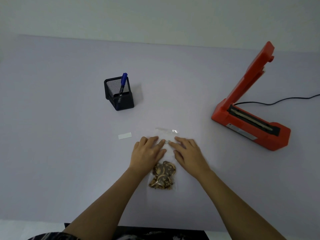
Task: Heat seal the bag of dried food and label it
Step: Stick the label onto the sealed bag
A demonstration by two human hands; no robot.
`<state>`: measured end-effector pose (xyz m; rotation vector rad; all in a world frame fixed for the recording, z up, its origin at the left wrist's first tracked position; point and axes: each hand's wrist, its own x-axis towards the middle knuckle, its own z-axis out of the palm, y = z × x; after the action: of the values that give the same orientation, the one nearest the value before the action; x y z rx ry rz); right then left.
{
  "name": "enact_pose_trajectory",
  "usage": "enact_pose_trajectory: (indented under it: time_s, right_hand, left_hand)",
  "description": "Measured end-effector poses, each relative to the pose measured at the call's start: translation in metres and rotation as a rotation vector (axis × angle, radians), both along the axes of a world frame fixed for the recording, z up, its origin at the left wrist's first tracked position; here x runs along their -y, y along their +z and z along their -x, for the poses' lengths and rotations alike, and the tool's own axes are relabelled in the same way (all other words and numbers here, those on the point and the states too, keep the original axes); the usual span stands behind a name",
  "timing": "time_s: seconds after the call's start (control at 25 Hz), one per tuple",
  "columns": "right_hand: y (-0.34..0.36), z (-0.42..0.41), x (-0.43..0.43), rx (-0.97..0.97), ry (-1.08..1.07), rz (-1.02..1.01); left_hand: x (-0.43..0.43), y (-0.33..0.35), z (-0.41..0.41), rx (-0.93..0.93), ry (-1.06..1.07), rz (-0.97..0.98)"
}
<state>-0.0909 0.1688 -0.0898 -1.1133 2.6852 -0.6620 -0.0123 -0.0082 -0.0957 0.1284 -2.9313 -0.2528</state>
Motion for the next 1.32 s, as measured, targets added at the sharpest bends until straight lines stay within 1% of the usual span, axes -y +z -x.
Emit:
enact_pose_trajectory:
  time_s: [0.2, 0.52, 0.64, 0.72, 0.8, 0.88, 0.96, 1.04, 1.08, 1.2, 1.32]
  right_hand:
    - [0.002, 0.001, 0.001, -0.018, 0.013, -0.023]
    - [0.0, 0.0, 0.002, -0.014, 0.001, -0.071]
    - [0.0, 0.0, 0.003, 0.005, -0.008, -0.097]
    - [0.002, 0.0, 0.003, 0.04, -0.009, -0.072]
    - [0.005, -0.002, 0.003, 0.159, -0.058, 0.012]
    - [0.01, -0.01, 0.003, 0.277, -0.201, 0.147]
    - [0.018, -0.025, 0.004, 0.352, -0.409, 0.238]
    - [0.026, -0.044, 0.003, 0.462, -0.571, 0.214]
    - [0.031, -0.053, 0.003, 0.543, -0.613, 0.187]
    - [0.037, -0.077, 0.005, 0.712, -0.596, 0.117]
    - [0.039, -0.087, 0.015, 0.801, -0.625, 0.223]
  left_hand:
    - [0.014, -0.002, -0.002, 0.045, -0.079, -0.014]
    - [0.012, 0.003, -0.004, 0.146, -0.017, -0.003]
    - [0.009, 0.007, -0.005, 0.205, 0.009, -0.035]
    - [0.007, 0.011, -0.005, 0.235, 0.048, -0.128]
    - [0.005, 0.019, -0.001, 0.308, 0.151, -0.339]
    - [0.0, 0.027, 0.002, 0.346, 0.261, -0.526]
    - [-0.004, 0.034, 0.003, 0.308, 0.374, -0.637]
    - [-0.005, 0.039, 0.001, 0.266, 0.53, -0.717]
    - [-0.006, 0.04, -0.002, 0.287, 0.582, -0.732]
    - [-0.009, 0.042, -0.012, 0.391, 0.604, -0.788]
    - [-0.007, 0.044, -0.017, 0.371, 0.633, -0.93]
